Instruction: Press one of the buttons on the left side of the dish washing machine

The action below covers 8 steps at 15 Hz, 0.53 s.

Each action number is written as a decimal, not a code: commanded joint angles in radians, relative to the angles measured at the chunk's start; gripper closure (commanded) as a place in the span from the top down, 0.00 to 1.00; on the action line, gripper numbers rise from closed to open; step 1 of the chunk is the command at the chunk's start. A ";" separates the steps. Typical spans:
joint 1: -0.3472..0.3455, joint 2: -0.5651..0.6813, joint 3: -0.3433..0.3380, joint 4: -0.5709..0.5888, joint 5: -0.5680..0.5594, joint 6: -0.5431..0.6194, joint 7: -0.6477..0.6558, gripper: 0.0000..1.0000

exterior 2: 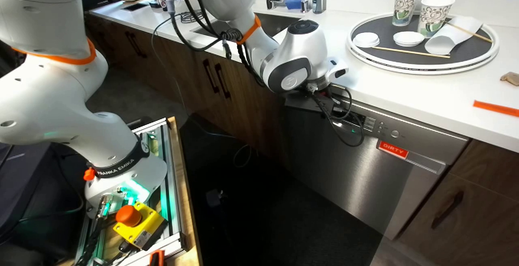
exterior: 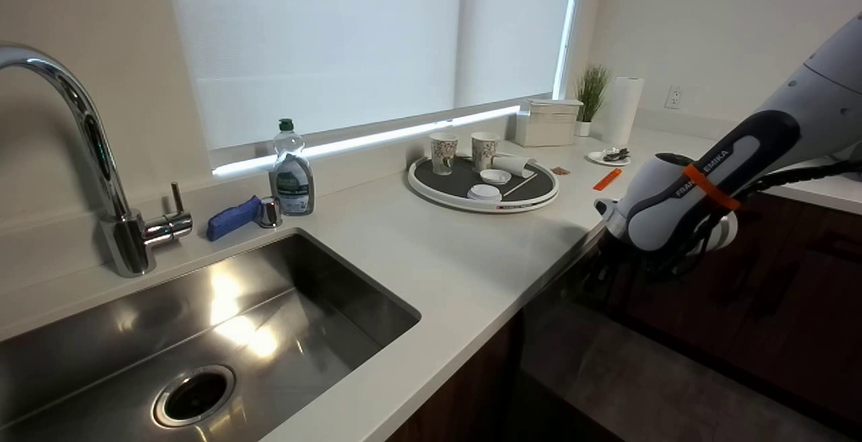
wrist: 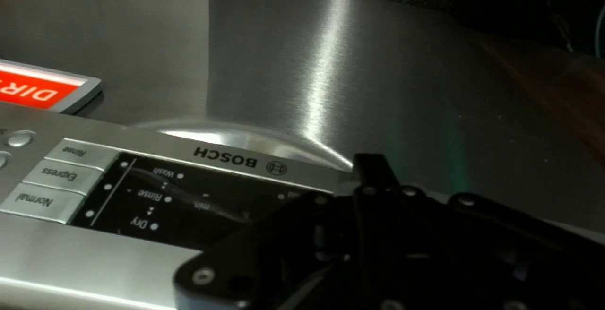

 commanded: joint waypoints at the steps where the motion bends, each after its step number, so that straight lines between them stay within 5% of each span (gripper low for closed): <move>1: -0.002 0.019 0.011 0.012 0.036 0.023 0.013 0.00; 8: -0.008 0.040 0.034 0.023 0.075 0.028 0.034 0.00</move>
